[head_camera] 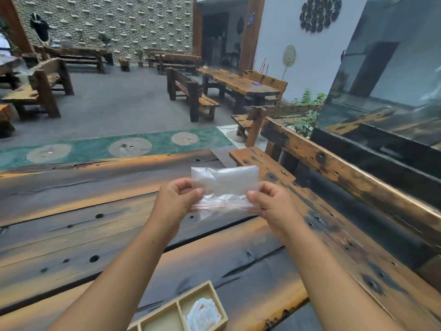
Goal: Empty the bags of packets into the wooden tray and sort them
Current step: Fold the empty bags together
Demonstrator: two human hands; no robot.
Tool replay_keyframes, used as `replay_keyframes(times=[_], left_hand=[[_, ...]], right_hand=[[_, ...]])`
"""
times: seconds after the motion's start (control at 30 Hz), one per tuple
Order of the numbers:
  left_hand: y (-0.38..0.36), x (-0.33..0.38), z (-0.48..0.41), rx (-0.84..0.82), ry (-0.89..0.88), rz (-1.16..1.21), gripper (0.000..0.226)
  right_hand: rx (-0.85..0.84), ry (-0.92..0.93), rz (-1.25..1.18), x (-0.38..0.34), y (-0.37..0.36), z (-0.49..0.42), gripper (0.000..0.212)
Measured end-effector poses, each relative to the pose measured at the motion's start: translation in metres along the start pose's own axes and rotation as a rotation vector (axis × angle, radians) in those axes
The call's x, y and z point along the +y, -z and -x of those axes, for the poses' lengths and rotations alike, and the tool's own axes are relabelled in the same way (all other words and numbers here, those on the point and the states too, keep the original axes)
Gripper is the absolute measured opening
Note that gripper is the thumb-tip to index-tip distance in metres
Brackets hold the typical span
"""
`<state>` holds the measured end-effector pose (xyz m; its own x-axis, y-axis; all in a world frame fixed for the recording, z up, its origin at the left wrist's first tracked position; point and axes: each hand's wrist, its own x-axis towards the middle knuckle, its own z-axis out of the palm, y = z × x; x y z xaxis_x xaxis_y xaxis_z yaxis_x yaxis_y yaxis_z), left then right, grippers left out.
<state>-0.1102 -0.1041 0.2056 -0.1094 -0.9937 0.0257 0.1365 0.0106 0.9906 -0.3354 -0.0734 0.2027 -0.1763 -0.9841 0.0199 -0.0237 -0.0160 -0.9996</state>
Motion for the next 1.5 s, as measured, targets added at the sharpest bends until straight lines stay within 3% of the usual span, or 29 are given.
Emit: replay_keyframes(times=[0.17,0.33,0.53,0.67,0.83,0.93,1.2,1.5], left_hand=[[-0.062,-0.004,-0.006,-0.081,-0.003,-0.022,0.017],[-0.145,-0.015,-0.017,-0.190,0.015,-0.080,0.012],[-0.277,-0.058,-0.019,-0.432,0.058,-0.251,0.014],[-0.373,-0.092,0.001,-0.700,0.166,-0.238,0.018],[-0.467,-0.127,0.023,-0.862,0.218,-0.260,0.013],[-0.506,-0.139,0.030,-0.937,0.198,-0.295,0.007],[-0.581,-0.190,0.027,-0.998,0.190,-0.336,0.008],[-0.640,-0.284,-0.003,-1.045,0.369,-0.321,0.014]], right_hand=[[0.075,0.003,-0.017,0.002,0.060,0.004,0.017],[0.190,0.020,0.030,0.005,0.143,0.008,0.012],[0.451,-0.024,0.084,0.035,0.267,0.044,0.004],[0.662,-0.076,0.074,0.065,0.351,0.090,0.007],[0.892,-0.124,0.004,0.090,0.419,0.147,0.028],[0.978,-0.149,-0.031,0.097,0.445,0.170,0.030],[1.104,-0.177,-0.170,0.125,0.493,0.183,0.008],[1.184,-0.416,-0.102,0.190,0.542,0.150,0.018]])
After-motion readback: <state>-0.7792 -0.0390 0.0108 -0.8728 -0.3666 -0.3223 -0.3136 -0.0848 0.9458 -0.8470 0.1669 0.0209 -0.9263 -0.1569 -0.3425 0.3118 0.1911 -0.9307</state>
